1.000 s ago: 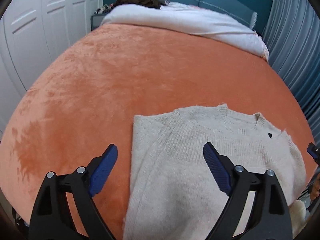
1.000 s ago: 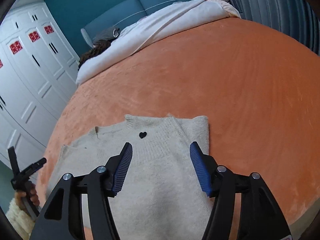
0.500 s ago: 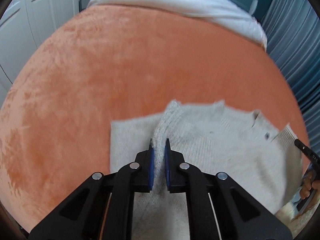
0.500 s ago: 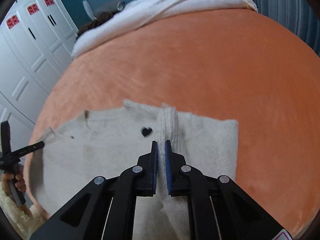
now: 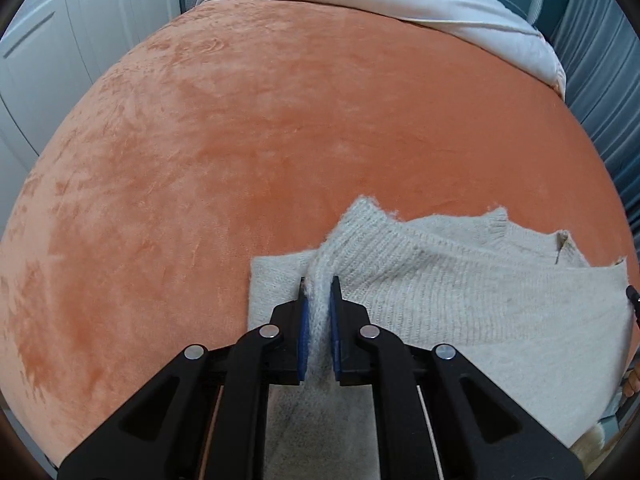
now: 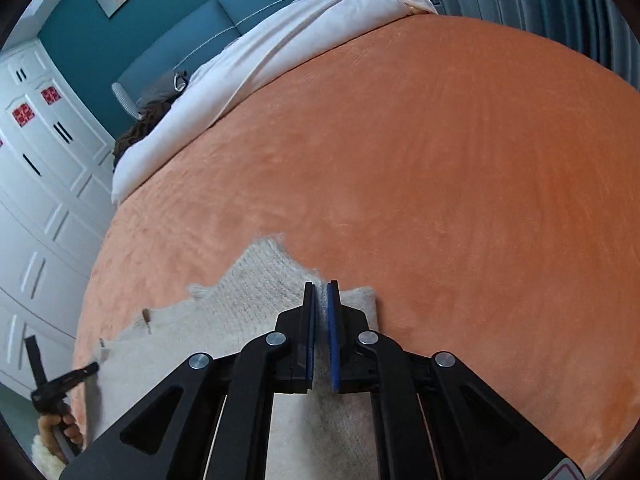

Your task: Fold small clothes

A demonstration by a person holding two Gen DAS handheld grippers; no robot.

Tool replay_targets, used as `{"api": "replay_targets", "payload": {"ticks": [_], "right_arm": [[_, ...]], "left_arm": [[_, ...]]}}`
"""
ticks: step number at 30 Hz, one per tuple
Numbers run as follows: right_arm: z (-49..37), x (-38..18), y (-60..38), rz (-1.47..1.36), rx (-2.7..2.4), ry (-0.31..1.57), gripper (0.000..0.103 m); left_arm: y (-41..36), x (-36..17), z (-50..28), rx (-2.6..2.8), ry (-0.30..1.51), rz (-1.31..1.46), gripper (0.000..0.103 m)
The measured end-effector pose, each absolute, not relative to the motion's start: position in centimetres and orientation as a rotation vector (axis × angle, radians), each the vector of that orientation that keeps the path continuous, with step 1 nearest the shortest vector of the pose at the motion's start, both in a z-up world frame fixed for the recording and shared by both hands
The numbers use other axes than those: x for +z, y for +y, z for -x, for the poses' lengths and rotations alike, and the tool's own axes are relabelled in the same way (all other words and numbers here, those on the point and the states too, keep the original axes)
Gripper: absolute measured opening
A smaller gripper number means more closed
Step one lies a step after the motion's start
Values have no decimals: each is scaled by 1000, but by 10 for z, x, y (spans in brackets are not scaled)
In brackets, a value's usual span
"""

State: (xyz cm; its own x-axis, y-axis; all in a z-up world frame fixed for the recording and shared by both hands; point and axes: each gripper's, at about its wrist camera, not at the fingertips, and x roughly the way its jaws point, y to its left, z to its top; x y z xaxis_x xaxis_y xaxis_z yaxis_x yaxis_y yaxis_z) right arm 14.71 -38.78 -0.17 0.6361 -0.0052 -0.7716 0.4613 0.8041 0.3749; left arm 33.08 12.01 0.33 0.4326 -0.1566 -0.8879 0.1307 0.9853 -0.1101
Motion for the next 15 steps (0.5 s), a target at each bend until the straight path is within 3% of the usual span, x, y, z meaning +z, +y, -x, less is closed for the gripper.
{"api": "replay_targets", "payload": {"ticks": [4, 7, 9, 11, 13, 15], "right_arm": [[-148, -31, -393, -642, -309, 915, 5], [-142, -9, -373, -563, -374, 898, 11], [-133, 23, -346, -440, -435, 825, 20], [-130, 45, -307, -418, -264, 798, 20], [-138, 48, -254, -396, -81, 827, 20], [-154, 36, -197, -405, 120, 895, 20]], "left_arm": [[123, -15, -341, -165, 1161, 34, 9], [118, -4, -334, -157, 1130, 21, 15], [112, 17, -320, -133, 1074, -11, 17], [103, 46, -296, -112, 983, -38, 26], [87, 65, -277, -151, 924, -11, 45], [53, 68, -261, -277, 950, 31, 48]]}}
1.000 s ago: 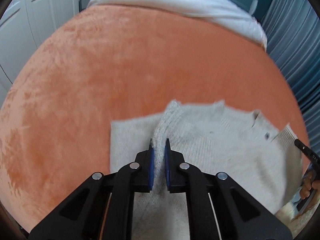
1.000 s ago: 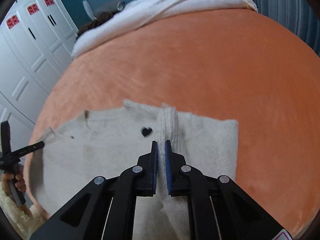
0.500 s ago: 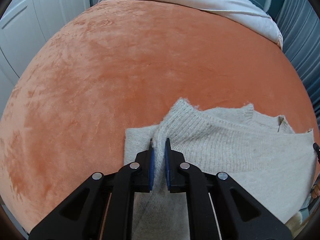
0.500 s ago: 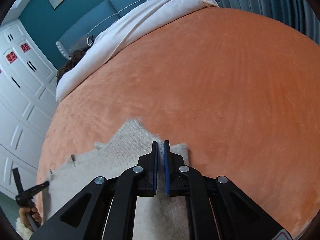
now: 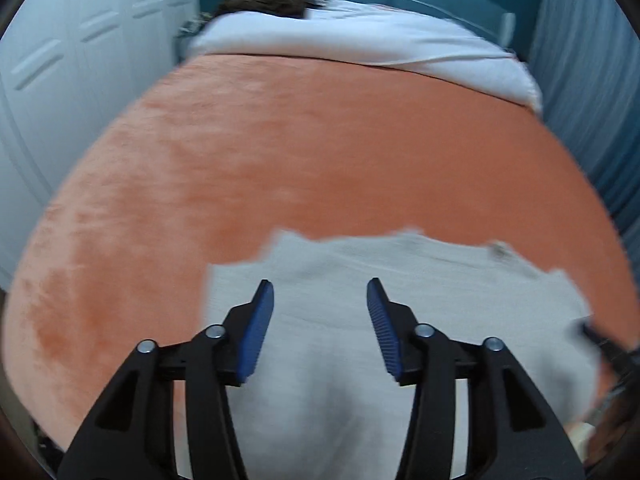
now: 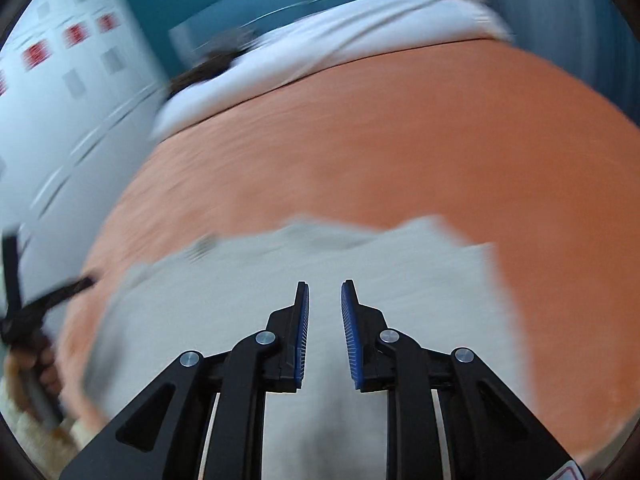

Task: Fold small clothes
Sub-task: 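Release the sweater and regrasp the folded edge with both grippers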

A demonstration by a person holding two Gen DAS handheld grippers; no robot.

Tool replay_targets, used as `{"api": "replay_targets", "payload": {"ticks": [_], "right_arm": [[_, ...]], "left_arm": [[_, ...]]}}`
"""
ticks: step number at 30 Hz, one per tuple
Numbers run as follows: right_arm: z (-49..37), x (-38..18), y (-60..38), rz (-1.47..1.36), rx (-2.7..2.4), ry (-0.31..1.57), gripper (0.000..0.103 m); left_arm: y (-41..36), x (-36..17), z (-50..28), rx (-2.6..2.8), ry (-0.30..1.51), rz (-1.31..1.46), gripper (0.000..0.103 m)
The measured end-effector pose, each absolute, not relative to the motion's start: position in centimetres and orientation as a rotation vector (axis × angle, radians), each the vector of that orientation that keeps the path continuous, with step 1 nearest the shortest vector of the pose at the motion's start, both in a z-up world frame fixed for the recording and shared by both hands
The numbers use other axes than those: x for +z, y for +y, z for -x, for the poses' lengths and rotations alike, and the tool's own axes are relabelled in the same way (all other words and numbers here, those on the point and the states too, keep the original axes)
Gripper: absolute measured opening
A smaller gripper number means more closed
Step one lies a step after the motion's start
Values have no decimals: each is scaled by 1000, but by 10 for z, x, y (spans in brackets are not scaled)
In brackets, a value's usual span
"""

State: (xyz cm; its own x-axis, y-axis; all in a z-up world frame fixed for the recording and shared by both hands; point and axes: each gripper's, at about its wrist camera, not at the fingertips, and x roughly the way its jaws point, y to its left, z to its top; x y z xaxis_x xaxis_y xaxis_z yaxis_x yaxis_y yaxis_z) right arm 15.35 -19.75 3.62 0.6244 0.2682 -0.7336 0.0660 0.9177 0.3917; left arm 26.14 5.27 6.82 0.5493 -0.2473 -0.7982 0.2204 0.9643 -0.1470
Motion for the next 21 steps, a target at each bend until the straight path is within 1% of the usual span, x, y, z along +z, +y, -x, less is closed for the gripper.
{"api": "replay_targets", "payload": {"ticks": [3, 5, 7, 8, 10, 11, 12, 13, 14, 15, 16, 18, 19, 20, 21], "right_arm": [[-170, 11, -131, -376, 269, 973, 19], [-174, -3, -120, -332, 255, 1005, 19], [-170, -11, -139, -336, 199, 1022, 16], [-166, -13, -156, -340, 150, 1023, 10], [-151, -16, -211, -384, 40, 1019, 5], [-139, -17, -243, -417, -11, 1012, 0], [-128, -19, -267, -449, -51, 1006, 0], [-110, -20, -297, -471, -133, 1006, 0], [-92, -22, -324, -482, -211, 1009, 0], [-80, -24, -343, -542, -184, 991, 0], [-68, -24, -357, -593, -198, 978, 0], [-60, -14, -357, -473, -354, 1012, 0], [-60, -5, -345, -441, -326, 995, 2], [-62, 3, -332, -429, -294, 977, 12], [-65, 12, -312, -421, -236, 957, 12]], "left_arm": [[4, 47, -254, -388, 1032, -7, 47], [-11, 27, -252, -398, 1085, -52, 47], [-6, 8, -254, -360, 1130, -89, 47], [3, 1, -256, -337, 1137, -99, 47], [32, -5, -259, -311, 1129, -82, 48], [44, -6, -257, -299, 1129, -73, 48], [61, -6, -255, -278, 1129, -66, 48], [71, -6, -254, -259, 1126, -65, 42], [87, -5, -251, -253, 1126, -50, 40], [98, -5, -248, -203, 1127, -60, 49], [107, -5, -245, -158, 1122, -75, 49], [115, -5, -238, -129, 1129, -72, 48], [112, -1, -233, -118, 1132, -58, 47], [105, 3, -229, -114, 1131, -60, 47], [95, 8, -224, -127, 1126, -67, 47]]}}
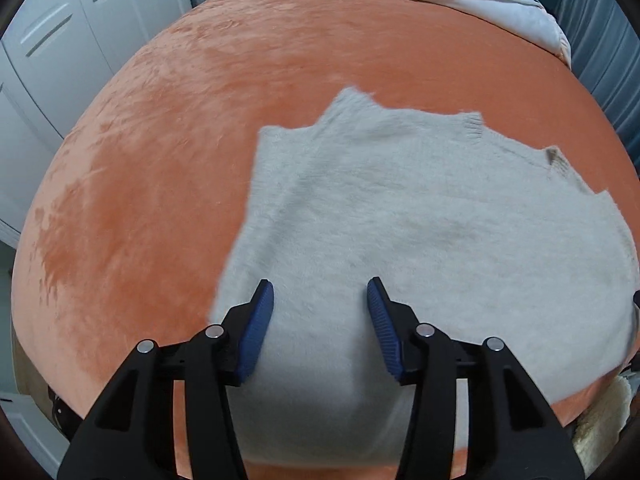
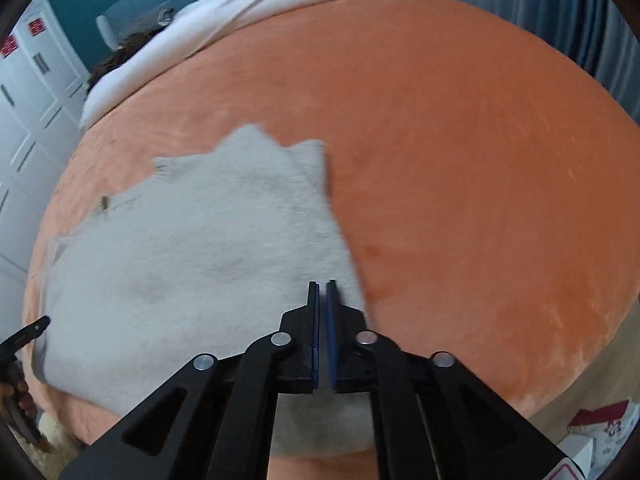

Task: Fold small clothes
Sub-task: 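Release the sweater and regrasp the folded edge with both grippers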

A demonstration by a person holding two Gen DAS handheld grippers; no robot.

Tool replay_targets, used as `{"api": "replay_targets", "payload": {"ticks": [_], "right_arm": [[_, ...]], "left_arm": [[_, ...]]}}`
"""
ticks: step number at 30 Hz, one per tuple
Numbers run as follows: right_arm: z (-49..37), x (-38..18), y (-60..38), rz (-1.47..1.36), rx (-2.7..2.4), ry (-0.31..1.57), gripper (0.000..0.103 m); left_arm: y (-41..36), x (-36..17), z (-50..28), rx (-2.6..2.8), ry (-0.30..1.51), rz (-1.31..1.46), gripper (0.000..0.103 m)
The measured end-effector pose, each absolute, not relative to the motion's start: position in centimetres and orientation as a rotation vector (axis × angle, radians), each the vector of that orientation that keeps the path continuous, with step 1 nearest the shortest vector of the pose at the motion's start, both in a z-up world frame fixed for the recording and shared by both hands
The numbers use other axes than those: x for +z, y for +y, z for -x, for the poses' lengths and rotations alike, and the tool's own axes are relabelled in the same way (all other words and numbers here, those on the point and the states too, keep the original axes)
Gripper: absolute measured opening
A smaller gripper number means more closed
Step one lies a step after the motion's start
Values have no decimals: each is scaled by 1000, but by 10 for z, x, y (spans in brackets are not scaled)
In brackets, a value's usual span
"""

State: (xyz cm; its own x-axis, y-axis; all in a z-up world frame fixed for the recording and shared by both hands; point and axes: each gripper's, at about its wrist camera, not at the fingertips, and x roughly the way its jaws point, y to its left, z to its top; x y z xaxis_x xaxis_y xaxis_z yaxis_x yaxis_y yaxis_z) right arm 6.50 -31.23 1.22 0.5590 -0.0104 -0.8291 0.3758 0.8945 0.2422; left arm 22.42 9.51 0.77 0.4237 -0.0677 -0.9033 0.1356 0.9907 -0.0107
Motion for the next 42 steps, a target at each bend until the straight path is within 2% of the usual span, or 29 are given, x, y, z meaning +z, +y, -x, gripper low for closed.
{"api": "replay_targets", "payload": {"ticks": [2, 6, 10, 14, 16, 19, 20, 21, 23, 24, 26, 29, 30, 31, 32, 33, 34, 39, 42], "right_arm": [[-75, 20, -266, -389, -107, 961, 12], [-89, 1, -206, -247, -3, 1037, 11], [-71, -17, -250, -396, -34, 1054, 1], [-52, -7, -287, -394, -175, 1062, 0], [-43, -1, -306, -385, -261, 1059, 10], [-46, 22, -317, -386, -313, 1003, 14], [-51, 29, -318, -383, -313, 985, 22], [-62, 37, -322, -369, -307, 959, 36], [-82, 45, -329, -348, -279, 925, 58], [-100, 46, -331, -344, -257, 923, 59], [-135, 37, -336, -353, -217, 955, 61], [-184, 14, -338, -349, -242, 1007, 62], [-198, 3, -336, -359, -256, 1037, 62], [-207, -5, -336, -374, -258, 1069, 61], [-214, -12, -331, -386, -246, 1089, 43], [-216, -15, -329, -406, -210, 1110, 11], [-214, -8, -327, -422, -172, 1082, 12], [-198, 39, -335, -379, -215, 911, 8], [-208, -1, -360, -382, -322, 1050, 8]], "left_arm": [[72, 14, -217, -162, 1126, -76, 48], [43, 4, -204, -178, 1154, -143, 49], [57, 1, -199, -174, 1159, -145, 56], [82, 2, -195, -139, 1173, -130, 56], [93, 1, -195, -119, 1180, -138, 56], [109, 13, -201, -100, 1172, -101, 54], [112, 21, -209, -98, 1159, -93, 54], [113, 27, -218, -102, 1146, -83, 56], [109, 38, -243, -133, 1125, -53, 62], [105, 40, -258, -146, 1116, -45, 69], [96, 38, -289, -165, 1111, -30, 71], [87, 14, -333, -190, 1172, 7, 71], [85, 3, -345, -176, 1200, 11, 66], [85, -5, -352, -163, 1220, 8, 49], [82, -13, -359, -182, 1243, 10, 40], [80, -14, -362, -212, 1246, 33, 23], [76, -10, -363, -235, 1238, 39, 13], [65, 14, -370, -231, 1157, -52, 12], [62, -13, -379, -181, 1219, -105, 13]]}}
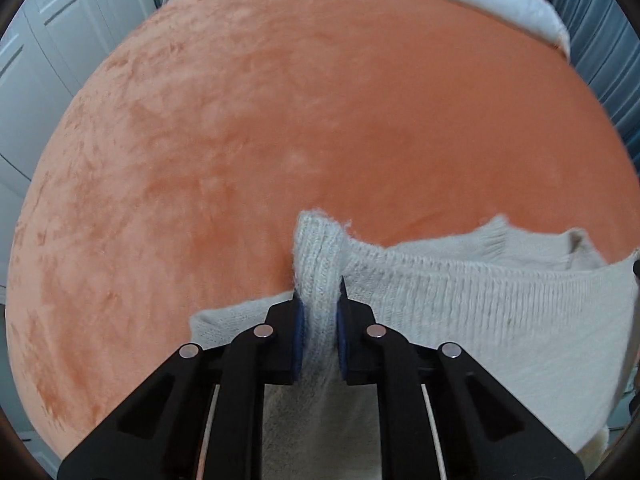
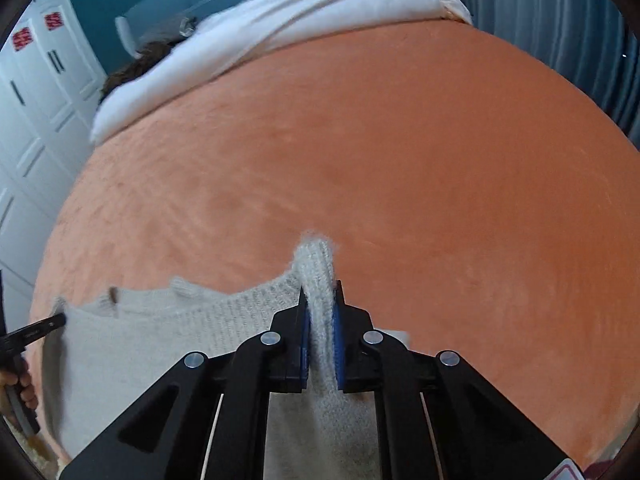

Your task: Fold small clothes

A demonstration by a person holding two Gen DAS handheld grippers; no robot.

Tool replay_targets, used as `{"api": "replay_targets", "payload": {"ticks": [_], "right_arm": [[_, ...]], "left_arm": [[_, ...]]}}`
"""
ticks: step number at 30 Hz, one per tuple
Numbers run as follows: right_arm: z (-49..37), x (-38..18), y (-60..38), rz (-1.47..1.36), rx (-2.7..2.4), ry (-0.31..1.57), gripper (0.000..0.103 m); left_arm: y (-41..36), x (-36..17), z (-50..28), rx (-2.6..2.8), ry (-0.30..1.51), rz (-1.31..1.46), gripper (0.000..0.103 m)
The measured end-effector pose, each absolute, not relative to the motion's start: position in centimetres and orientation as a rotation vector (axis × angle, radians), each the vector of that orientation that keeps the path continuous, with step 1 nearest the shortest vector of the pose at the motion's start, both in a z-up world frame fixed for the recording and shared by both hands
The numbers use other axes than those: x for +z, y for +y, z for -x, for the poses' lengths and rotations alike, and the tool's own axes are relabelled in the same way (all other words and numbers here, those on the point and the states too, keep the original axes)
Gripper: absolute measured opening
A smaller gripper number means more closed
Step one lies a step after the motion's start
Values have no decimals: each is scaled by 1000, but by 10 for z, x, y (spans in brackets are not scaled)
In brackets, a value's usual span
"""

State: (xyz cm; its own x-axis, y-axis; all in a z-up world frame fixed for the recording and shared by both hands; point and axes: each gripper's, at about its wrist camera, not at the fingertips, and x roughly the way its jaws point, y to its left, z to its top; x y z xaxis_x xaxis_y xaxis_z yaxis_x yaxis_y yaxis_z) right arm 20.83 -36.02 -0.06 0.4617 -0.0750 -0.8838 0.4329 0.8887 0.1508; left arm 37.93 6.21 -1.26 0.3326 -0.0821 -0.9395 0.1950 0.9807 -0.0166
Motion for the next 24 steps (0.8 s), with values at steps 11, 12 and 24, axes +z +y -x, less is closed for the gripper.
{"api": "replay_targets", "payload": {"ticks": [11, 12, 24], "right_arm": [[-123, 47, -256, -279, -160, 1001, 20], [-111, 40, -242, -288, -117, 1030, 20], [-44, 24, -223, -278, -169, 1132, 15]], "left_arm": [[78, 56, -263, -206, 1112, -88, 51], [82, 53, -246, -223, 1132, -66, 51], [144, 17, -167, -120, 1247, 91, 56]]}}
